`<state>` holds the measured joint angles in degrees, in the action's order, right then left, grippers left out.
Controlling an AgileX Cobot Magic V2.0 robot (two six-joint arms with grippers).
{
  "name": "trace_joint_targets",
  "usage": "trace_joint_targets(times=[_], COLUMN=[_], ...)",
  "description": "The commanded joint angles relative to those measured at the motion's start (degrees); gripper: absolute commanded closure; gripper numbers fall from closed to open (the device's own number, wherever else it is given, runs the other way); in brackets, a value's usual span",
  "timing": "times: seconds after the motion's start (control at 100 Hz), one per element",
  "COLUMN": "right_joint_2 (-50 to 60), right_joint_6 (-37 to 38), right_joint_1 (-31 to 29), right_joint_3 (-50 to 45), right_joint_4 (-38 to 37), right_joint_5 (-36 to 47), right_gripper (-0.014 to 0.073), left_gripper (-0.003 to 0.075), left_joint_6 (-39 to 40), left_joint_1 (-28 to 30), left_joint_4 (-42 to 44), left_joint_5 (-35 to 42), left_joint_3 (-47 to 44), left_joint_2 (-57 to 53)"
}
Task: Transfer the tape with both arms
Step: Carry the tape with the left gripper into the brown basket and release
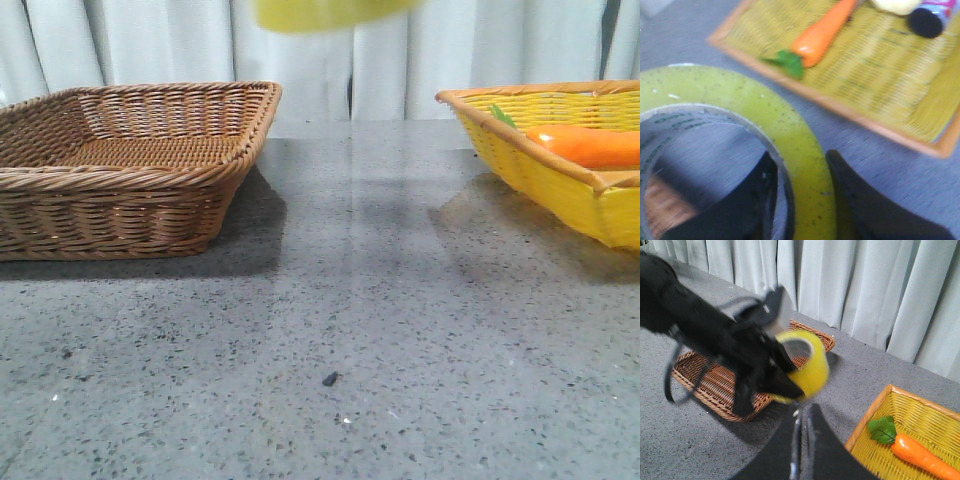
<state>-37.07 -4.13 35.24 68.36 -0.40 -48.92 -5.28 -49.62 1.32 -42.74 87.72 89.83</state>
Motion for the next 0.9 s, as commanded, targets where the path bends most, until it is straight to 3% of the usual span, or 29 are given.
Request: trace_joint_targets(times=[0.0, 0.21, 0.5, 0.75, 0.89], right_joint_2=[-0.2, -0.2, -0.2, -0.2, -0.2], right_joint_6=[-0.4, -0.4, -0.4, -0.4, -0.4], right_joint_1=[-0.1, -0.1, -0.1, -0.1, -0.1], right_joint_3=[1.0, 1.0, 1.0, 1.0, 1.0], right_joint_4=[-0.6, -0.6, -0.6, -0.6, -0.6], right_joint_5=[3.4, 3.3, 3.3, 3.3, 3.2], right_gripper=[0.0668, 0.0668, 0.0668, 0.0668, 0.0668], left_gripper=[0.0741, 0.0741, 0.0741, 0.0739, 0.0653], left_joint_6=[0.0, 0.0, 0.0, 0.0, 0.0], left_joint_1=[3.3, 11.1, 13.0, 15.1, 15.3], left_joint_4=[2.4, 1.6, -0.5, -2.3, -3.5], left_joint_5=[-1.5, -5.0, 6.4, 9.5, 9.5], left_joint_3=[2.3, -2.2, -15.9, -18.9, -18.9], left_joint_2=[-5.6, -7.9, -7.7, -7.3, -6.2])
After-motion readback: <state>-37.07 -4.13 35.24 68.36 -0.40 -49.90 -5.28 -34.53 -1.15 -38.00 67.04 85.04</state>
